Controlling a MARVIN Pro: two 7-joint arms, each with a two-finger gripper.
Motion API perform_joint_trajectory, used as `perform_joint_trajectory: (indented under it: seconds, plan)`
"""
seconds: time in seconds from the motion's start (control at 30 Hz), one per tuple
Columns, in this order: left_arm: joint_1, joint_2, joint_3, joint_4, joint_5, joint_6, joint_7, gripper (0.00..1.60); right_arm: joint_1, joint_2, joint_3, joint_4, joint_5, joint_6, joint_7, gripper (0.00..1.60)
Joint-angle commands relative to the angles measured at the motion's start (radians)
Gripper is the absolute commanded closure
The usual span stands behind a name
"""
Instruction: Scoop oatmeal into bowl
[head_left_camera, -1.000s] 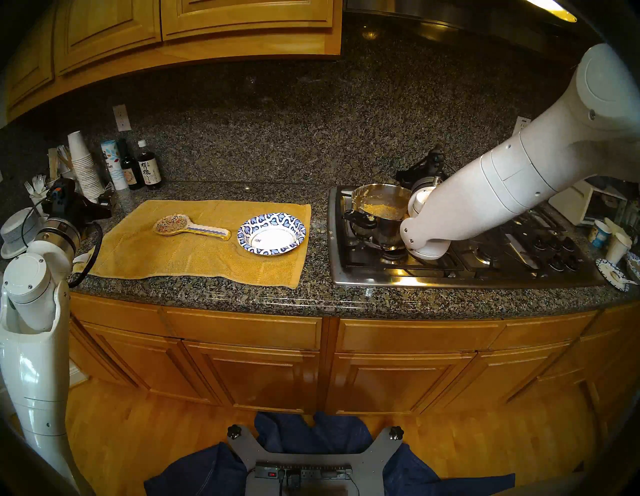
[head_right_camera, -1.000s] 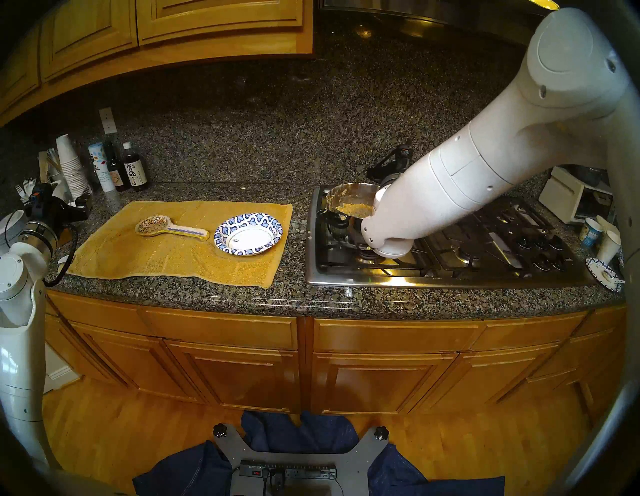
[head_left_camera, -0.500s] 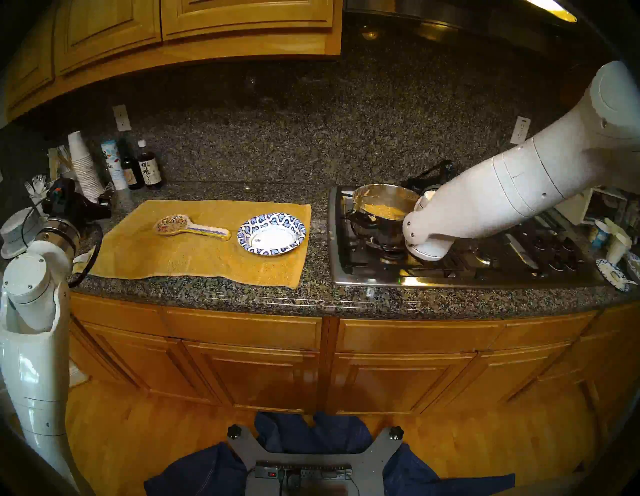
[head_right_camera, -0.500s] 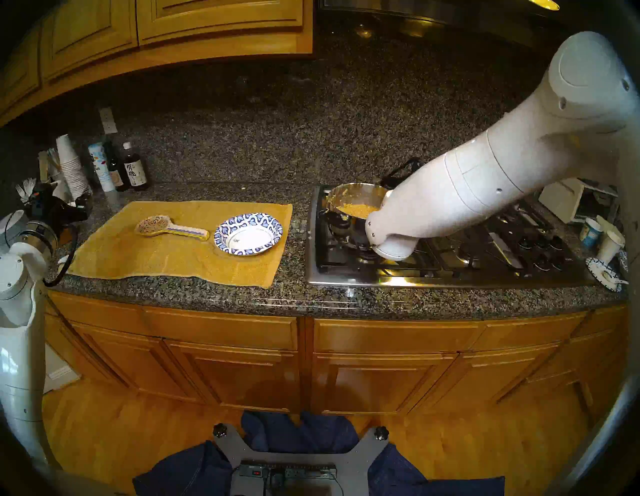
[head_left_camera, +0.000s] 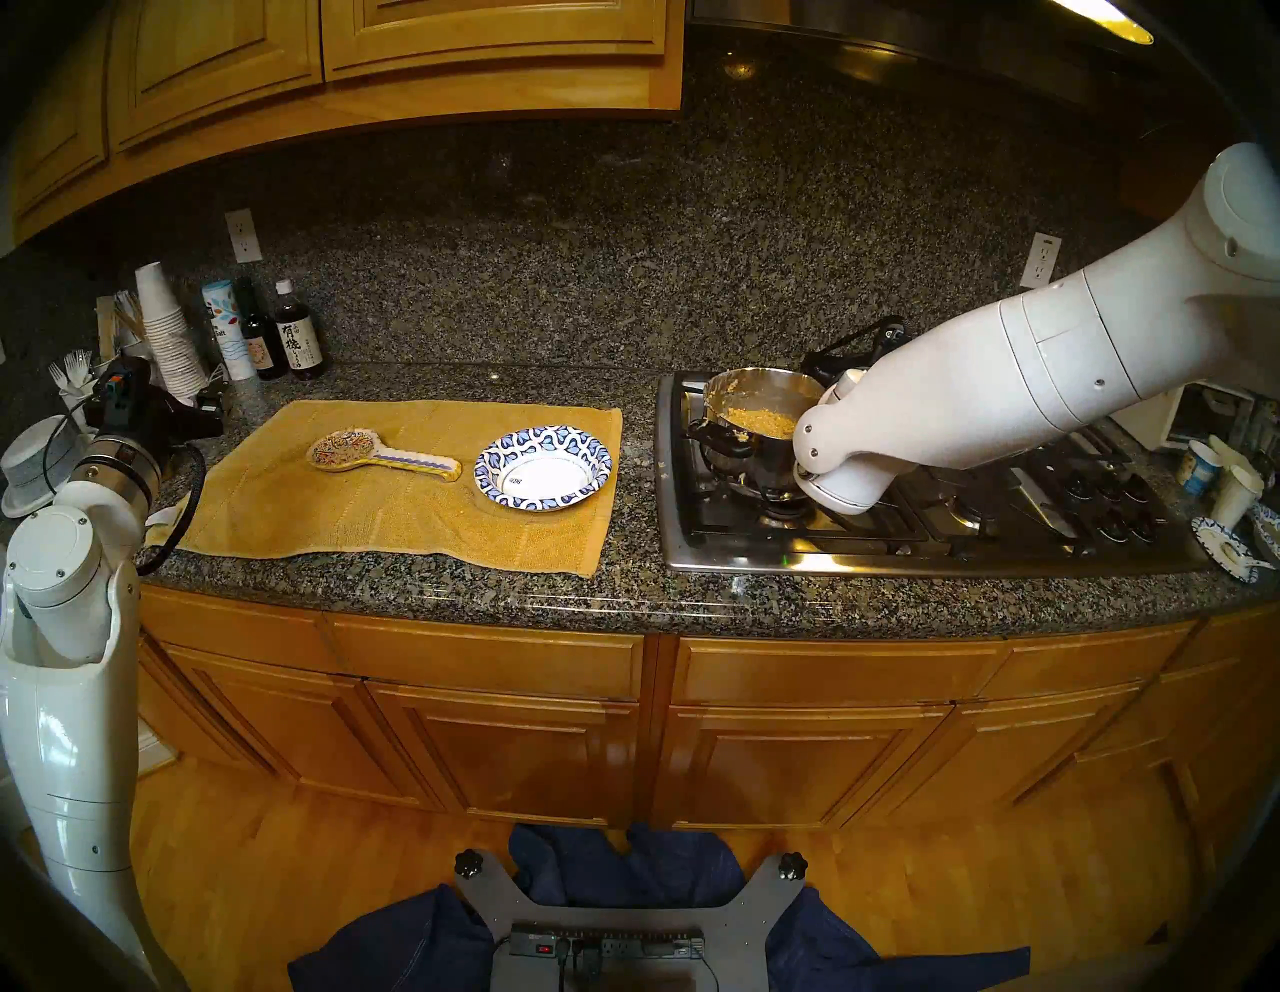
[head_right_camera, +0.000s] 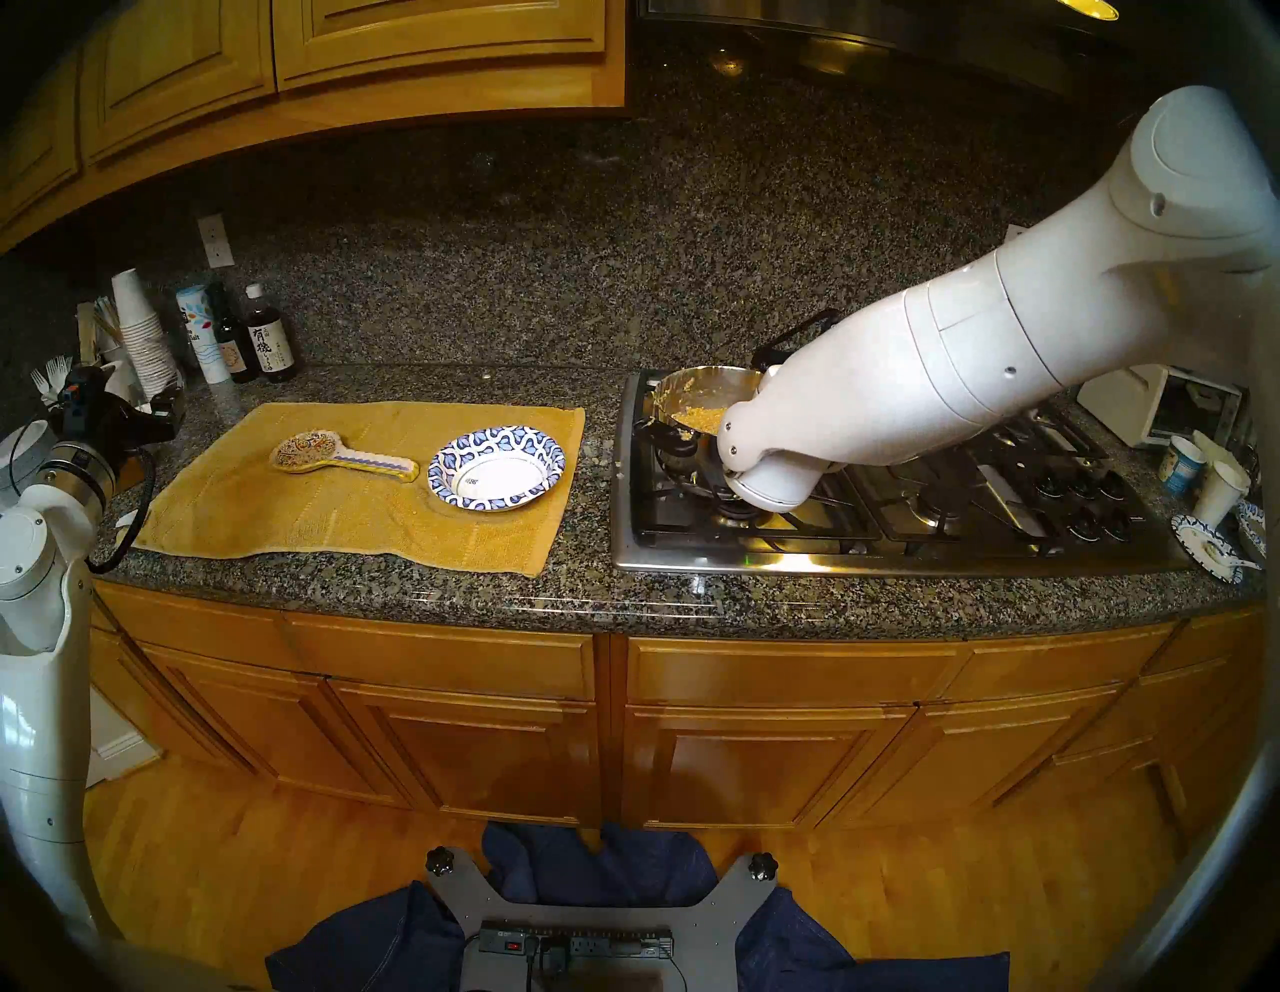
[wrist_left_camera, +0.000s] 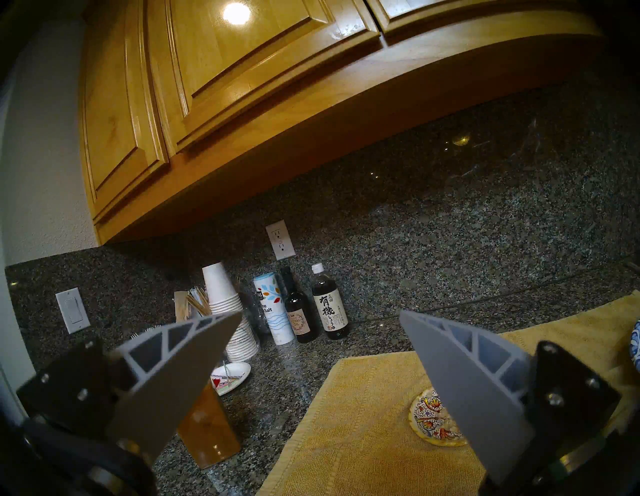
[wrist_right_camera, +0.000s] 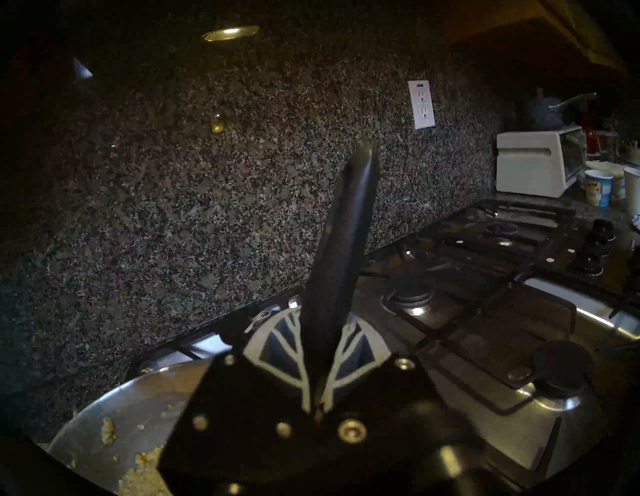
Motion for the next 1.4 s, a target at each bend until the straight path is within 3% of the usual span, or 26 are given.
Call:
perform_joint_trajectory:
  seconds: [0.0, 0.8, 1.37]
  plan:
    - [-0.018, 0.015, -0.010, -0.028, 0.002, -0.018, -0.001, 0.00, -0.015, 0.014, 0.070, -0.010, -0.020, 0.002, -0.031, 1.60]
    - [-0.016, 0.017, -0.009, -0.028, -0.001, -0.017, 0.002, 0.00, -0.051, 0.151, 0.249, 0.026, -0.003, 0.002, -0.027, 1.60]
    - [-0.015, 0.019, -0.009, -0.028, -0.003, -0.017, 0.004, 0.00, -0.041, 0.274, 0.303, -0.008, -0.012, 0.002, -0.022, 1.60]
